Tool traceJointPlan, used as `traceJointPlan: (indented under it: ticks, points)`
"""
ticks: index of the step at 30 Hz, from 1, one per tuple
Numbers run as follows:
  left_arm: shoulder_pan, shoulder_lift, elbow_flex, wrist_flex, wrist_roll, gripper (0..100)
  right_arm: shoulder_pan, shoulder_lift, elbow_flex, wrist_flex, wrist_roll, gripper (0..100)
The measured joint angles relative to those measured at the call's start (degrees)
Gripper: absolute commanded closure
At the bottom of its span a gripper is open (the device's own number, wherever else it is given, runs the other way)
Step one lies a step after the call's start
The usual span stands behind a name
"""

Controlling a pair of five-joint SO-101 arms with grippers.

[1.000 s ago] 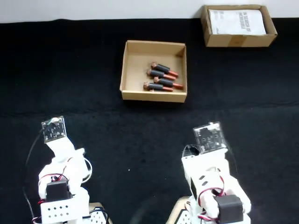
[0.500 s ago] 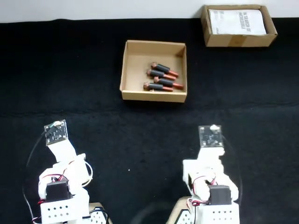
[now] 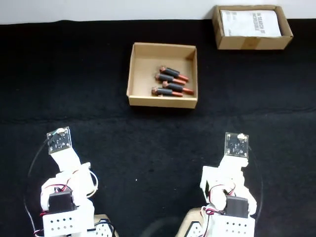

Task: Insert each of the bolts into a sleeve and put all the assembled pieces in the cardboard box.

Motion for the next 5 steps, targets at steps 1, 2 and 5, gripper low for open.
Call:
traceJointPlan:
  ticks: [1, 2, 5]
  points:
    - [0.0, 0.0, 0.0, 0.0, 0.0, 99, 0.0, 0.0, 0.0, 0.0, 0.0, 99.2]
    - [0.0, 0.0, 0.0, 0.0, 0.0, 99, 0.0, 0.0, 0.0, 0.0, 0.0, 99.2]
    - [0.0, 0.0, 0.0, 0.0, 0.0, 99, 0.0, 0.0, 0.0, 0.0, 0.0, 99.2]
